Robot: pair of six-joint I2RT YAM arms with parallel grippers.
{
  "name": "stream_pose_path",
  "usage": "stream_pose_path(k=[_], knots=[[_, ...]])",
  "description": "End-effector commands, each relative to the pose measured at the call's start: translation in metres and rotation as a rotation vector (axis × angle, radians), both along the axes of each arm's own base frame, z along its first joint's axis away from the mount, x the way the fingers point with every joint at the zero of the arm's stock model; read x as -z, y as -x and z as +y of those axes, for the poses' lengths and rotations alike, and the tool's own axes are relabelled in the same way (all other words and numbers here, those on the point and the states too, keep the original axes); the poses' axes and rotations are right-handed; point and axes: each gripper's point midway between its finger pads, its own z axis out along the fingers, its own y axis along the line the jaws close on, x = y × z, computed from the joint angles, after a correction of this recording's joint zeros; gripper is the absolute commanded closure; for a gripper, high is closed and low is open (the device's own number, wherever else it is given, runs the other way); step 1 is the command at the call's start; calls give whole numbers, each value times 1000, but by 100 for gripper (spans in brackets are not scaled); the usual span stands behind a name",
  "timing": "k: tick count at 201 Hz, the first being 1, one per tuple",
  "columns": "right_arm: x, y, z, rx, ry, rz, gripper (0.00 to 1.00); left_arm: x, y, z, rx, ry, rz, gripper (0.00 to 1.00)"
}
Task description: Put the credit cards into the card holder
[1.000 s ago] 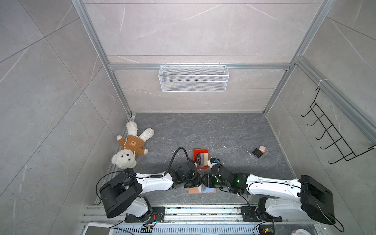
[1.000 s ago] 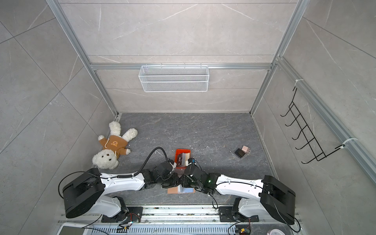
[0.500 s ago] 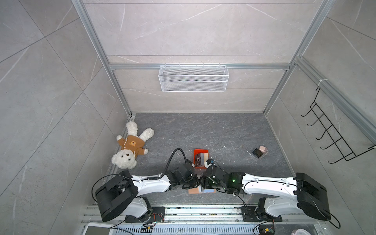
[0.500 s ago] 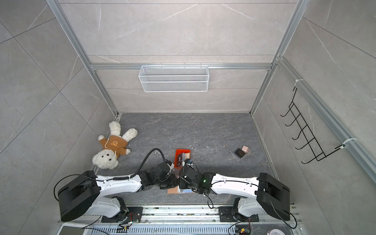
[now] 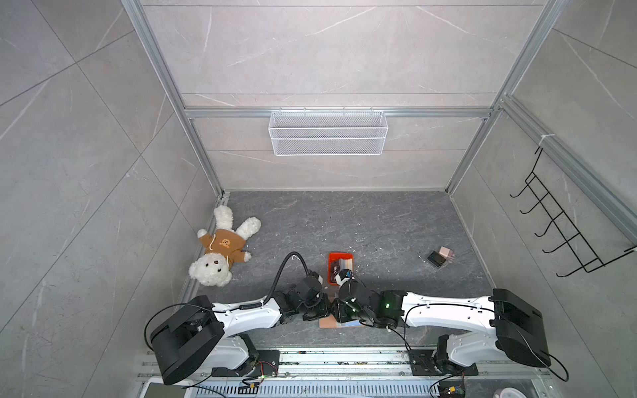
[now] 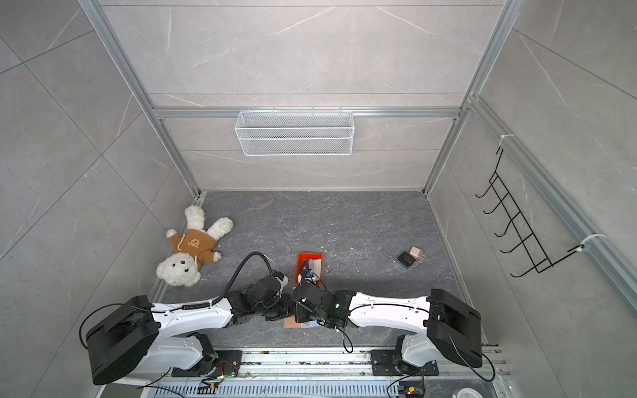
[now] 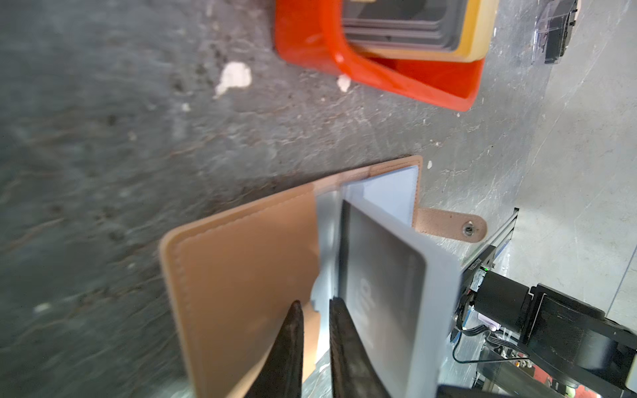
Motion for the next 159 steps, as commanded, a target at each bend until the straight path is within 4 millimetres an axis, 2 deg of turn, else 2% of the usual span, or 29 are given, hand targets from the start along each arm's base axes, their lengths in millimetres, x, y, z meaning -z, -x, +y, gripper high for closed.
stream_pose_path(k=[1, 38, 62, 96, 122, 159], knots=[[-12, -4, 1, 0, -8, -41, 65, -9, 0, 7, -25, 31, -6, 82], [-27, -9, -11, 28, -6, -90, 66, -16, 0, 23, -56, 44, -35, 79], [-34, -12, -11, 36, -9, -109, 66, -26, -2, 29, -62, 70, -65, 78], [-28, -17, 2, 60, 0, -90, 66, -44, -4, 34, -36, 113, -112, 78], [-28, -28, -7, 137, 46, -116, 67, -53, -5, 39, -12, 144, -129, 78], [-28, -33, -6, 181, 63, -113, 68, -81, -16, 40, 27, 221, -163, 78]])
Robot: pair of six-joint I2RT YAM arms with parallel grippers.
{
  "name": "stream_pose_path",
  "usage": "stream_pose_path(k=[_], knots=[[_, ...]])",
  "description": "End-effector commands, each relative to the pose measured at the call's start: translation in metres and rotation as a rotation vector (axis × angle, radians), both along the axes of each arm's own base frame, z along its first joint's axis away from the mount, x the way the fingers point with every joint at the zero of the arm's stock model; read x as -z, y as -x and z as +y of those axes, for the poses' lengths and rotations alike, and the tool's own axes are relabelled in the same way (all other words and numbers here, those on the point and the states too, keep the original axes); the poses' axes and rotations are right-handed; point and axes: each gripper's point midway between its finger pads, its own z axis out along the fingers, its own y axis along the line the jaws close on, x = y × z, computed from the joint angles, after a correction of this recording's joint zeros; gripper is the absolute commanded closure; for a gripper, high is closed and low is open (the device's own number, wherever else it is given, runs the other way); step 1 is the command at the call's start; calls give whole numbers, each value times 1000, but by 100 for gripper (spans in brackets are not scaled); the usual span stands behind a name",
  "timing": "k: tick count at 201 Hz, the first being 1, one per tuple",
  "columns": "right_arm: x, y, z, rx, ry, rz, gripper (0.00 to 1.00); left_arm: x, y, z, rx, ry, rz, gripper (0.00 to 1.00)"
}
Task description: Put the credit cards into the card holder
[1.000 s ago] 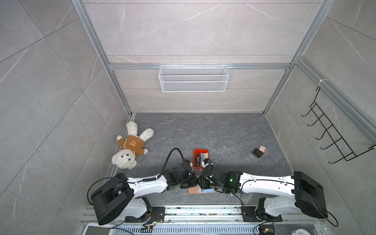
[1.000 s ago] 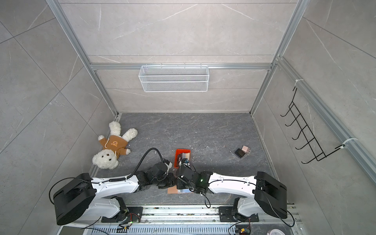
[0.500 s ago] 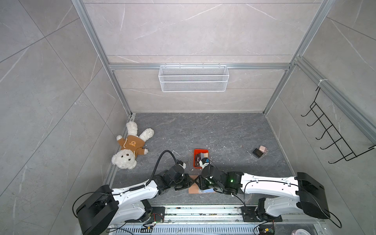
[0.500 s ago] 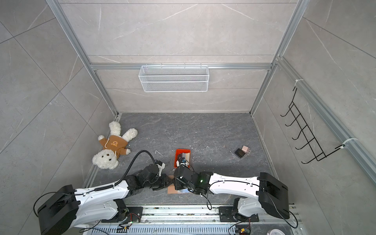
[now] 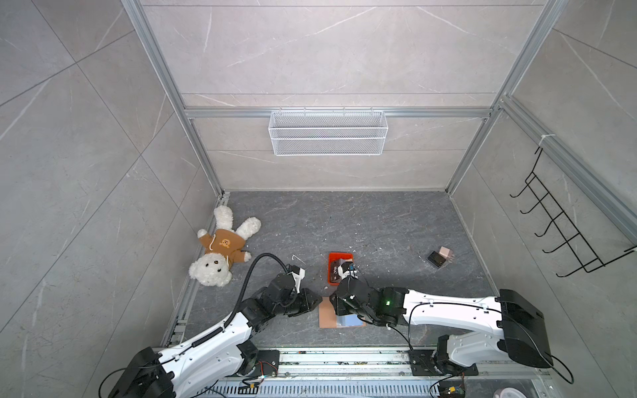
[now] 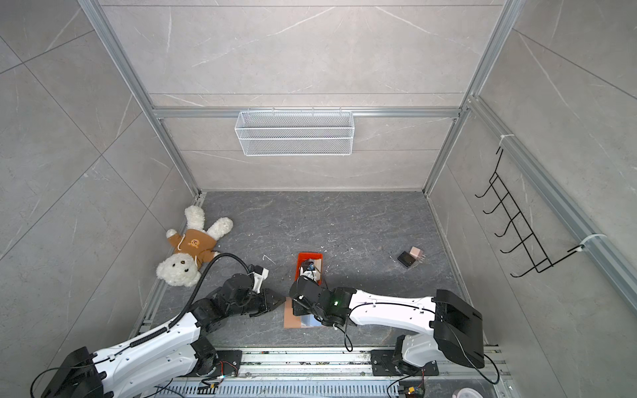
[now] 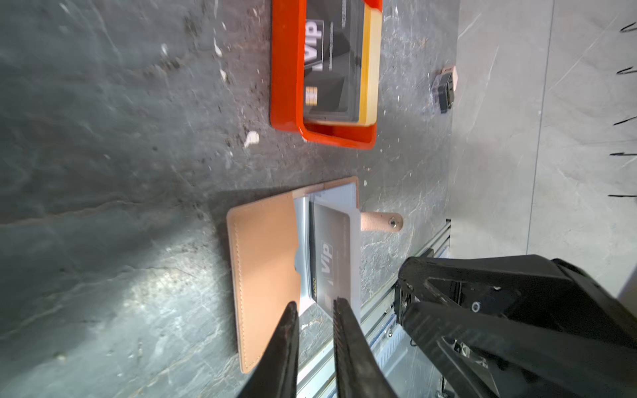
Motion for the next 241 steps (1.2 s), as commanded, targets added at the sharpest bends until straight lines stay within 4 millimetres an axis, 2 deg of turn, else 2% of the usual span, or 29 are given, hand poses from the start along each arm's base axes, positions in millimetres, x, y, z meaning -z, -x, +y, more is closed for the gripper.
stream_pose_path(k=[1, 45, 72, 96, 121, 151, 164, 196, 241], knots=[[-1, -6, -2, 56, 37, 0, 68, -24, 1, -5, 93, 46, -43, 78], [18, 0, 12, 47, 69, 81, 70, -42, 0, -1, 144, 40, -77, 79], [34, -1, 17, 46, 107, 100, 70, -44, -4, 3, 134, 15, -111, 79], [34, 1, 22, 18, 67, 93, 70, -45, -3, 6, 107, 22, -113, 79], [24, 6, 27, -69, 47, 74, 71, -39, -7, 14, 55, 5, -135, 78], [7, 3, 8, -109, 27, 31, 71, -37, -19, 12, 29, -23, -134, 78], [-6, 0, -2, -114, 14, -3, 71, -39, -26, 9, 27, -38, -140, 78], [-28, -6, -29, -108, 72, -100, 69, -48, -44, 2, 28, -74, -164, 78], [-49, -14, -62, -98, 149, -198, 62, -53, -71, -11, 7, -81, -213, 78]])
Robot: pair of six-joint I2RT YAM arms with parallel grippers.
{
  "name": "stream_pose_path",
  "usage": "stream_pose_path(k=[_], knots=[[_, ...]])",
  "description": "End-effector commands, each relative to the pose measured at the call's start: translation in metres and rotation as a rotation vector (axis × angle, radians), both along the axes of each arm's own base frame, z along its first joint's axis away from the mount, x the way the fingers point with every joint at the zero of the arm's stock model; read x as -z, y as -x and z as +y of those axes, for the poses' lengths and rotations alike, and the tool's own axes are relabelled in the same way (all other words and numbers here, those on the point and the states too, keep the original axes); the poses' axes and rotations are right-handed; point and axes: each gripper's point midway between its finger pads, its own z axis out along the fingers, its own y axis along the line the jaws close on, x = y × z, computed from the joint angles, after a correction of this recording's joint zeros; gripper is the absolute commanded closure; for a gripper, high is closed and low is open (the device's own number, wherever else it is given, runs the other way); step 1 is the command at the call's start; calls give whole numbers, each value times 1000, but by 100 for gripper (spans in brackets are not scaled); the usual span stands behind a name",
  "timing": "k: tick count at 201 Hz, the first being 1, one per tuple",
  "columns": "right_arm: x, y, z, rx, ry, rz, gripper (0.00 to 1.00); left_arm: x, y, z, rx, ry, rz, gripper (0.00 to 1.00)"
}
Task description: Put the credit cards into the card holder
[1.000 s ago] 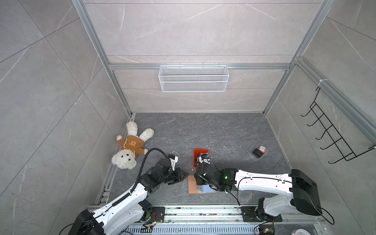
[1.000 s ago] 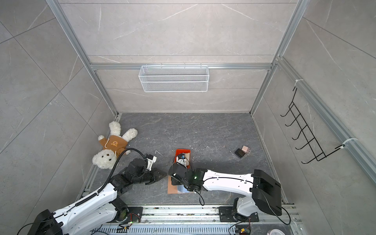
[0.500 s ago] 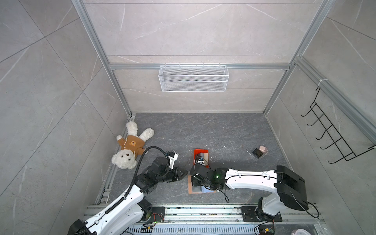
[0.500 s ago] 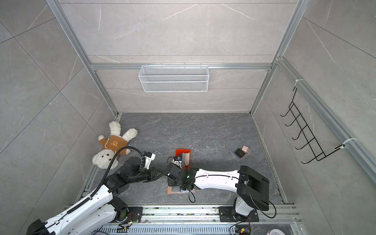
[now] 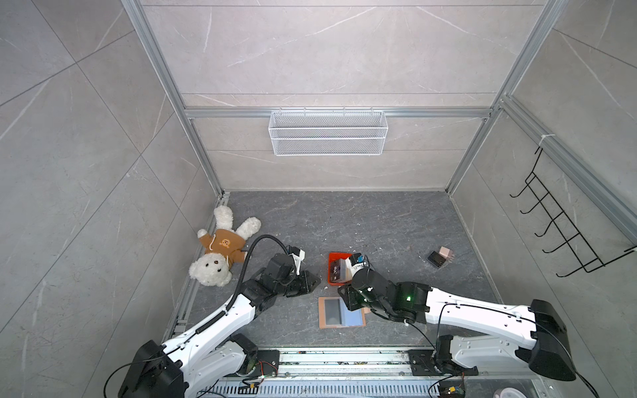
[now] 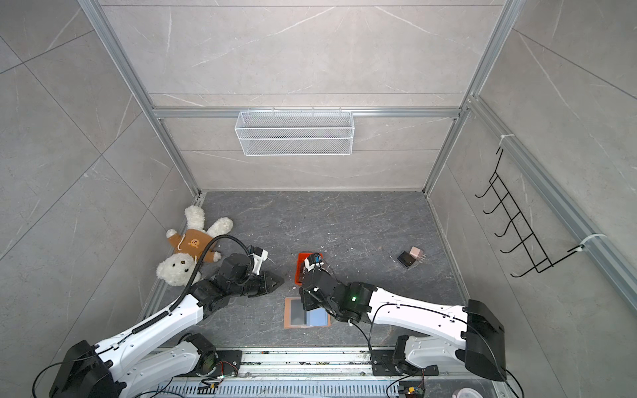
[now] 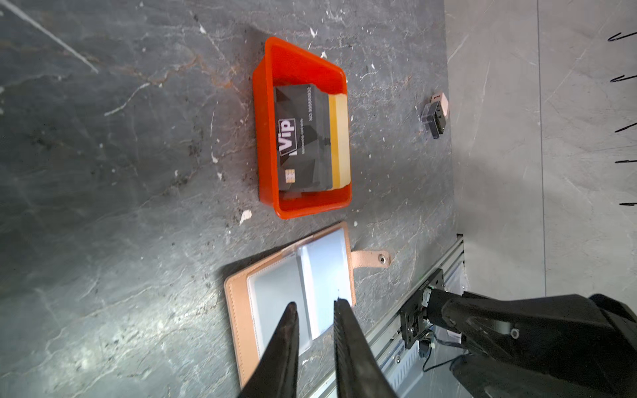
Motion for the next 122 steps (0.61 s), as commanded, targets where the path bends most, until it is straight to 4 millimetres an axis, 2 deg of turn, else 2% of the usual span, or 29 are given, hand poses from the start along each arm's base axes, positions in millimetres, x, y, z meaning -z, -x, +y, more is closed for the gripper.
stream_pose_path(k=[1, 37, 74, 122], knots=[[-1, -6, -29, 10, 112, -67, 61, -16, -22, -8, -3, 6, -95, 78], [-3, -17, -39, 53, 107, -93, 55, -22, -33, -18, 5, 20, -113, 78], [2, -40, -40, 129, 80, -94, 50, -32, -42, -30, 77, -6, -140, 77], [14, -69, -42, 225, 54, -45, 46, -25, -47, -50, 170, 7, -127, 76]])
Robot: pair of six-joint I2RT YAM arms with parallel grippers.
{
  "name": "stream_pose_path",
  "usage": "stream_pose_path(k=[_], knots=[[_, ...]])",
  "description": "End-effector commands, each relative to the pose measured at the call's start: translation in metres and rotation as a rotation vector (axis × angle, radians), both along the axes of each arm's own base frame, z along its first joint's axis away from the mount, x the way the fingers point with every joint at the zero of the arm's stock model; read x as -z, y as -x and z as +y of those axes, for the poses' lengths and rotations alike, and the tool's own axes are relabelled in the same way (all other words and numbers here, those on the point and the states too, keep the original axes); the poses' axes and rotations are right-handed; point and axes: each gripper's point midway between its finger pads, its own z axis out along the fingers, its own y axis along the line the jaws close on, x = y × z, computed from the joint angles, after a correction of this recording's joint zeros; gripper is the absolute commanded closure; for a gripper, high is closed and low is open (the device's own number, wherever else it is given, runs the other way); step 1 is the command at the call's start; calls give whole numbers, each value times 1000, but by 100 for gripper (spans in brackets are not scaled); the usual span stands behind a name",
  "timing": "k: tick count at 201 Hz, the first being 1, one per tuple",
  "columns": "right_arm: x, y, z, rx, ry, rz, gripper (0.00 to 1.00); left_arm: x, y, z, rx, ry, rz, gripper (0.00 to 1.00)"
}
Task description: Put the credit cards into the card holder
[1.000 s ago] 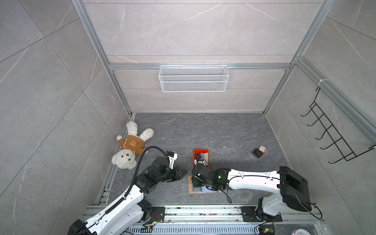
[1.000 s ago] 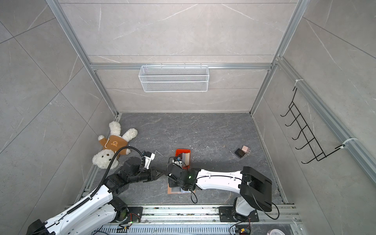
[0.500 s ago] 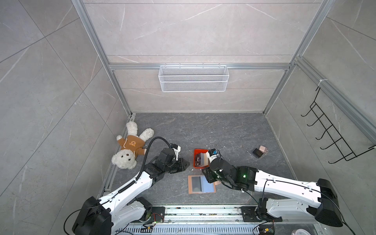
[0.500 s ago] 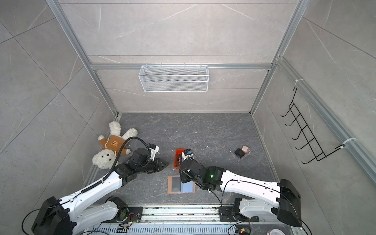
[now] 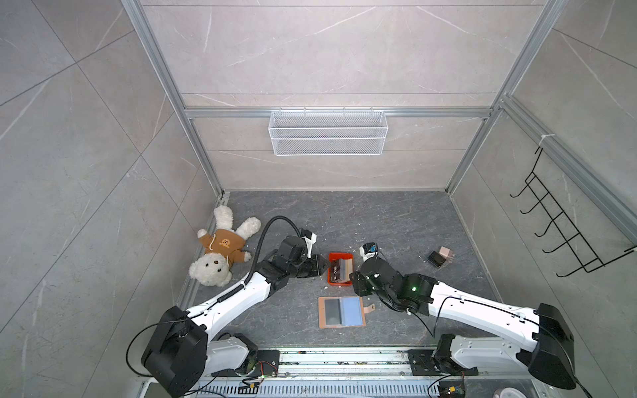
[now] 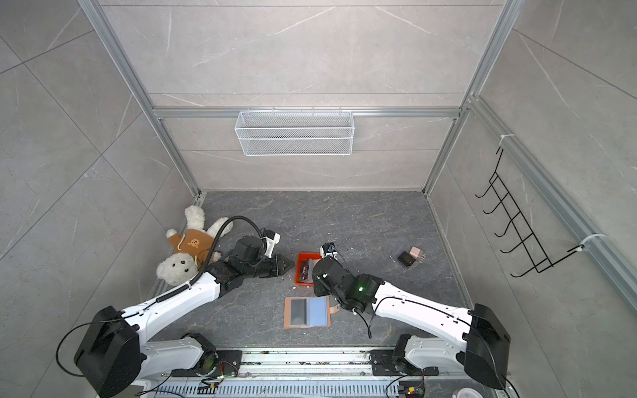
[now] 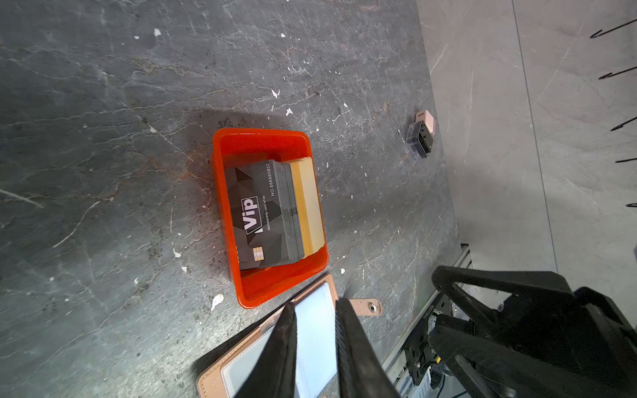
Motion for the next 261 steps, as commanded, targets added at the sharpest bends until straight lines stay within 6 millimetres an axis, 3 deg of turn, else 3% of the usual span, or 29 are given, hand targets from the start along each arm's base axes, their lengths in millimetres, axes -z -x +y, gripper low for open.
stream_pose_path(k=[1, 73, 128, 178, 261], knots=[[4, -16, 1, 55, -35, 14, 46, -9, -3, -13, 81, 24, -39, 76], [23, -45, 7, 84, -80, 74, 37, -3, -18, -20, 84, -15, -32, 77], [35, -53, 18, 105, -93, 121, 30, 7, -26, -23, 79, -50, -2, 80], [44, -60, 17, 128, -91, 132, 23, 13, -32, -27, 82, -70, 17, 80], [59, -68, 24, 137, -114, 142, 18, 6, -42, -35, 174, -79, 25, 80]])
